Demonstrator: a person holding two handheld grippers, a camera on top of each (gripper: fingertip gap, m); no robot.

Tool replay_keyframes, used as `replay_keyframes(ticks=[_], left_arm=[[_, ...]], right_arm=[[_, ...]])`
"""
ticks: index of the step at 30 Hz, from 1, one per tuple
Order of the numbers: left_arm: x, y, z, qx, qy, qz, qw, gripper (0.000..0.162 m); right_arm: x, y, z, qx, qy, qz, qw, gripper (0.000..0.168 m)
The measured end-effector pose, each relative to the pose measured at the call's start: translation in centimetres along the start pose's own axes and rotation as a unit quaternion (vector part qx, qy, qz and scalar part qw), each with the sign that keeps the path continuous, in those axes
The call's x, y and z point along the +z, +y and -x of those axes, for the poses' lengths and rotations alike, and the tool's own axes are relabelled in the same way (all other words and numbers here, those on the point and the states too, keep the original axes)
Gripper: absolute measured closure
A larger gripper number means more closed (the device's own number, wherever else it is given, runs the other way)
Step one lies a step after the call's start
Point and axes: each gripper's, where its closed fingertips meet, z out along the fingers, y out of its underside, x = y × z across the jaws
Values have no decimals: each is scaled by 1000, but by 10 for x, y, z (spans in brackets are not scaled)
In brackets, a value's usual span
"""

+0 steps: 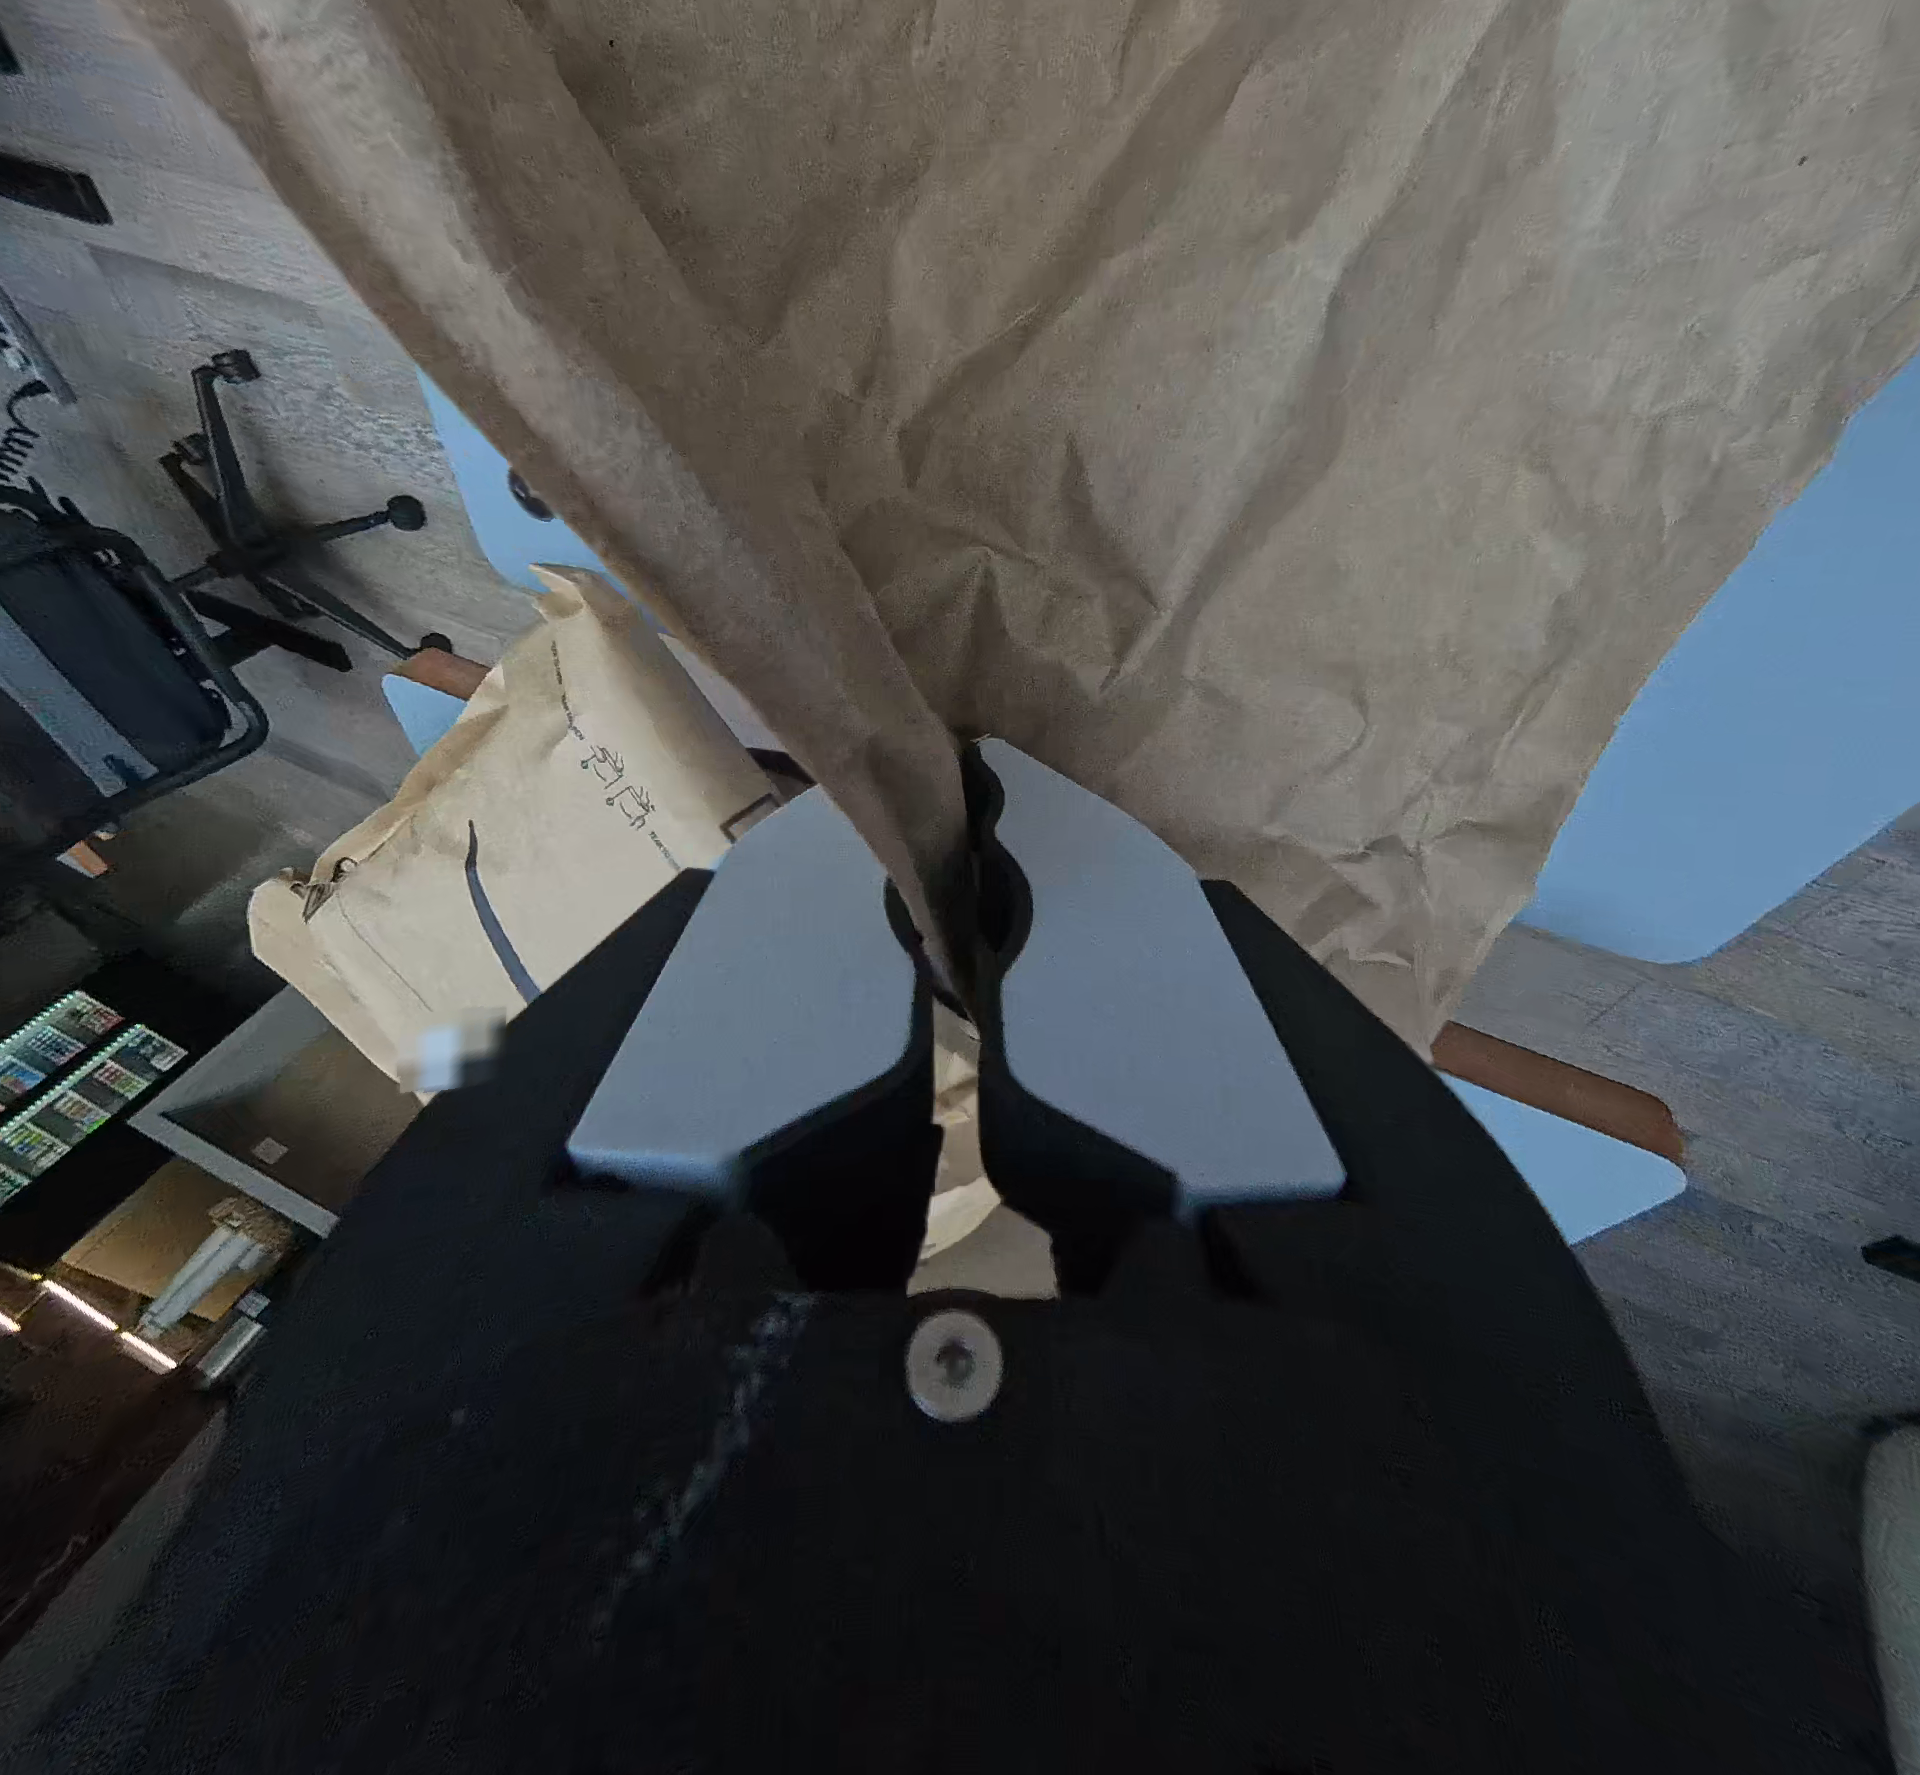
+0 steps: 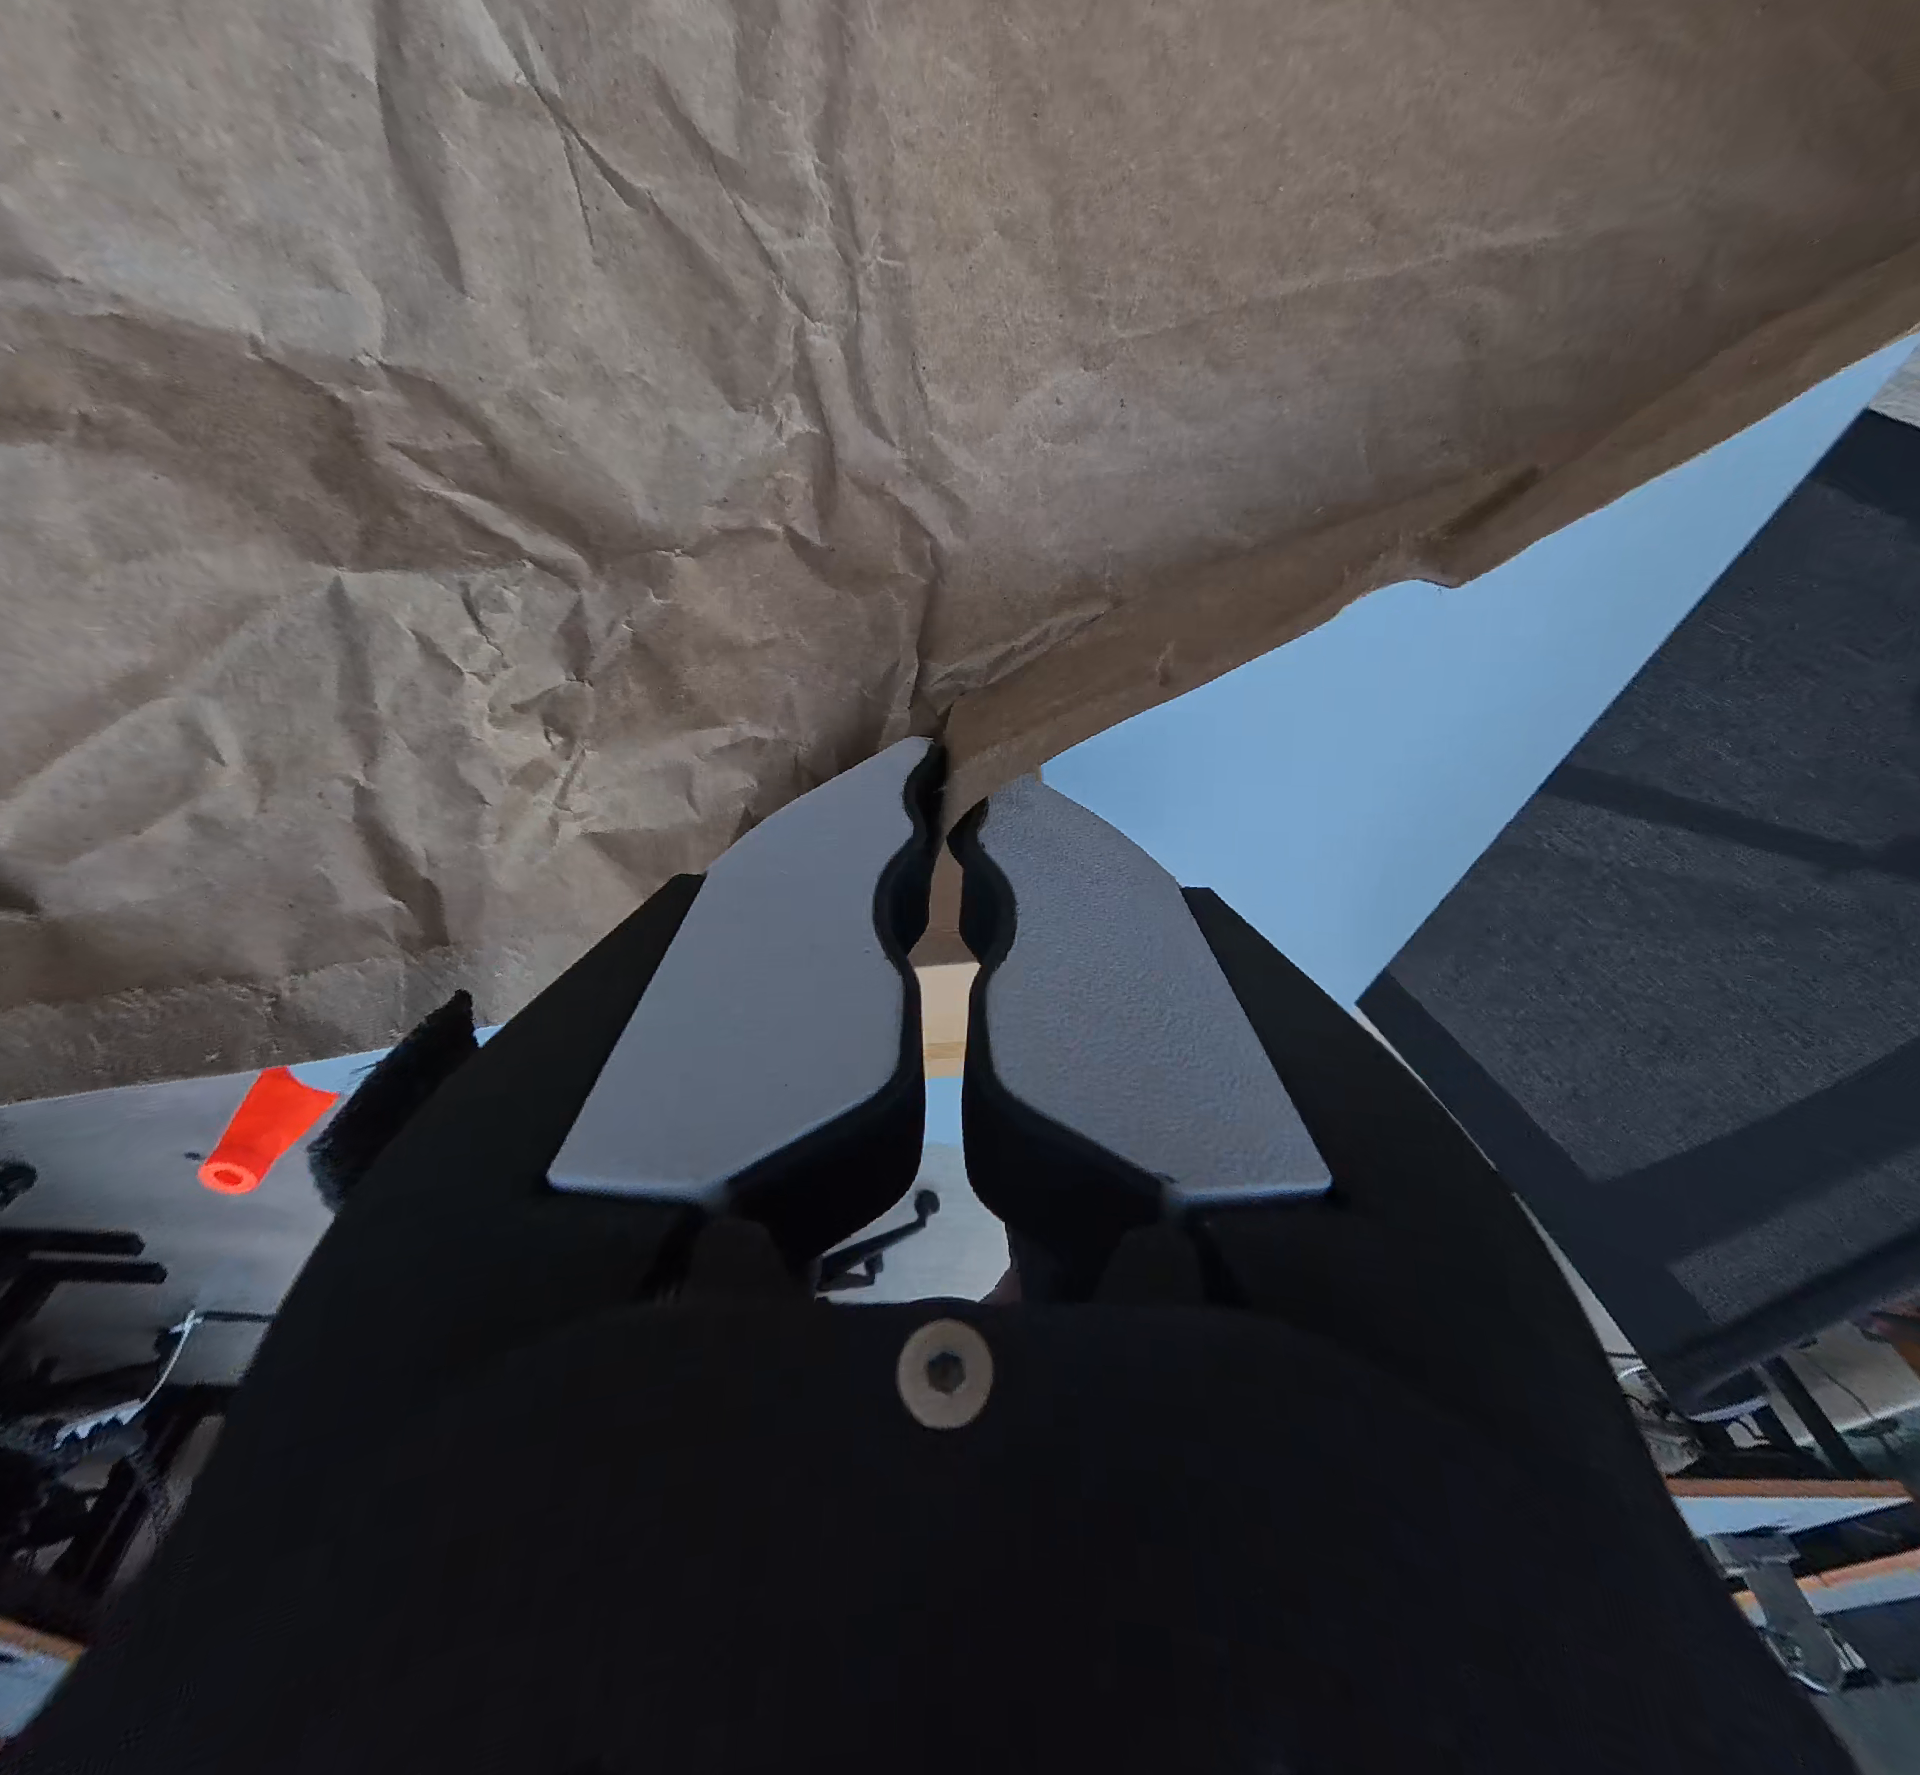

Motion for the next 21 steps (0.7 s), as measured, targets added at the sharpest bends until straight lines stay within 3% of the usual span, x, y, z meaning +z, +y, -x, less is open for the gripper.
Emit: replay_keyframes(ticks=[8,13,15,18,20,21], left_arm=[[-1,4,-6,-3,22,4,1000,161],[-3,1,13,-8,-52,-12,999,160],[-8,-4,23,-22,-94,-19,995,161],[-18,-20,15,-42,-82,-32,995,161],[-27,-29,10,-43,-72,-15,996,158],[-33,-40,12,-42,-81,-24,996,150]], right_arm=[[0,-7,10,-6,-30,7,1000,168],[3,-10,-10,19,46,-4,999,168],[8,-21,-17,55,83,-37,994,168],[25,-51,-19,137,118,-120,976,168],[42,-84,-13,189,110,-203,954,158],[51,-103,-7,217,92,-247,940,151]])
